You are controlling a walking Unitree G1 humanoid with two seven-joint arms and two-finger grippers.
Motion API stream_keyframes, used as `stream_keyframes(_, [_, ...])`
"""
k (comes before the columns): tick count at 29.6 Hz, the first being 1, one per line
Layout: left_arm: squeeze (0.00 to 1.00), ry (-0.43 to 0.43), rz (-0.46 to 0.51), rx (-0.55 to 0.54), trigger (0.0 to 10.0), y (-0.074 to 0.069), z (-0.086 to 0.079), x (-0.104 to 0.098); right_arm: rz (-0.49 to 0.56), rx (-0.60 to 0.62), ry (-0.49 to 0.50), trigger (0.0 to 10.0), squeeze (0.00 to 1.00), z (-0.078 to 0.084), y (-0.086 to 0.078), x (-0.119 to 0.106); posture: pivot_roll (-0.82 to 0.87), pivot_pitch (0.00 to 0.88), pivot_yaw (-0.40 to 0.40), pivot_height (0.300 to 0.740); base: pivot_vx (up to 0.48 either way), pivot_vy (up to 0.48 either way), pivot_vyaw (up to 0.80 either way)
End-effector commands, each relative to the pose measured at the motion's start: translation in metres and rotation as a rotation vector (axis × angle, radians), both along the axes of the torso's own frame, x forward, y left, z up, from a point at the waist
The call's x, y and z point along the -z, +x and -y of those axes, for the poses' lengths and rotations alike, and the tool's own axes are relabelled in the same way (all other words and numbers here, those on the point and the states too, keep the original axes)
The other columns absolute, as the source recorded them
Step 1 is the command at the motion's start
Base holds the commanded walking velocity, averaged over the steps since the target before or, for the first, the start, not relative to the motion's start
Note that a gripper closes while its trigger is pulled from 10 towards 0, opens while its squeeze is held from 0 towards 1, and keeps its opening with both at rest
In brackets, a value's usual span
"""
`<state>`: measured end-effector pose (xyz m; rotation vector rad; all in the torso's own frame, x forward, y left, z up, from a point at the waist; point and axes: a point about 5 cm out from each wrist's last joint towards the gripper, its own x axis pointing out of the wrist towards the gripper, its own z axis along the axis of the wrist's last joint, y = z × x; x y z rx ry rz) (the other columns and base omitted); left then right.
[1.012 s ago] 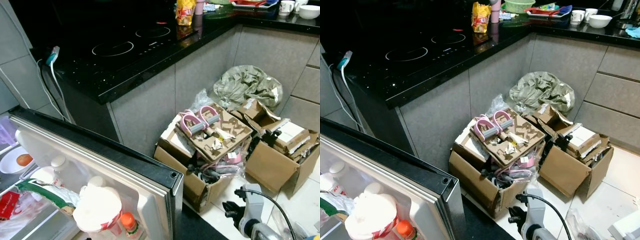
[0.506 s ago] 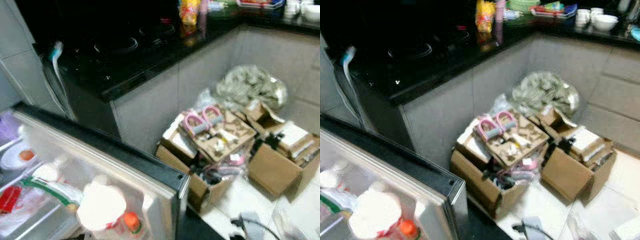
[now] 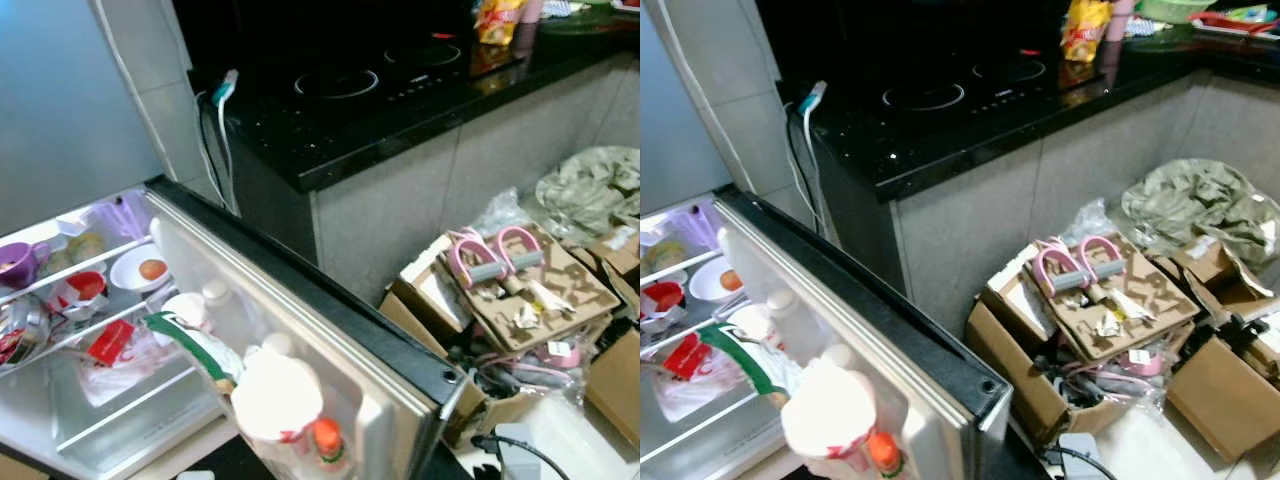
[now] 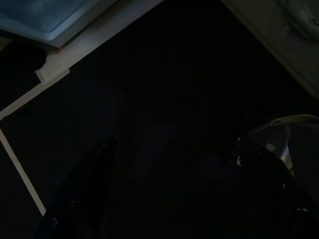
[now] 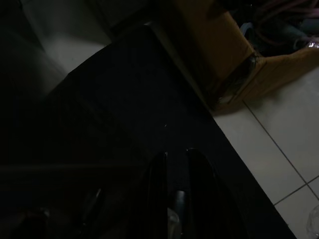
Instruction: Restocking fridge
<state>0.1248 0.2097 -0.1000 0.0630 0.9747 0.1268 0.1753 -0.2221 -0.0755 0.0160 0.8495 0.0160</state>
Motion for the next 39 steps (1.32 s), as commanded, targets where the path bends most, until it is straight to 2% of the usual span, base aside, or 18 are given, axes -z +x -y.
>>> stream_keyframes(1, [0.00, -0.005, -0.022, 0.019, 10.0, -0.004, 0.004, 0.002, -0.007, 0.026, -0.003, 10.0, 0.00, 0.003, -0.003, 0.001, -0.06, 0.067, 0.034, 0.734, 0.000, 0.000, 0.80])
stream_keyframes(5, [0.00, -0.008, -0.026, 0.030, 10.0, -0.004, 0.007, 0.003, -0.012, 0.038, -0.009, 10.0, 0.00, 0.006, -0.006, 0.002, -0.06, 0.064, 0.034, 0.734, 0.000, 0.000, 0.80])
stream_keyframes(8, [0.00, -0.005, -0.029, 0.030, 10.0, -0.008, -0.001, 0.002, -0.020, 0.058, -0.015, 10.0, 0.00, 0.009, -0.009, 0.003, -0.06, 0.063, 0.037, 0.734, 0.000, 0.000, 0.80])
stream_keyframes(13, [0.00, -0.004, -0.028, 0.037, 10.0, -0.009, -0.004, 0.002, -0.034, 0.080, -0.025, 10.0, 0.00, 0.012, -0.014, 0.004, -0.06, 0.062, 0.039, 0.734, 0.000, 0.000, 0.80])
stream_keyframes(19, [0.00, -0.008, -0.026, 0.047, 10.0, -0.010, -0.006, 0.002, -0.057, 0.145, -0.033, 10.0, 0.00, 0.019, -0.022, 0.007, -0.06, 0.065, 0.041, 0.734, 0.000, 0.000, 0.00])
stream_keyframes(39, [0.00, -0.036, -0.031, 0.043, 10.0, -0.011, -0.007, 0.002, -0.065, 0.164, -0.051, 10.0, 0.00, 0.023, -0.025, 0.007, -0.07, 0.076, 0.044, 0.734, 0.000, 0.000, 0.00])
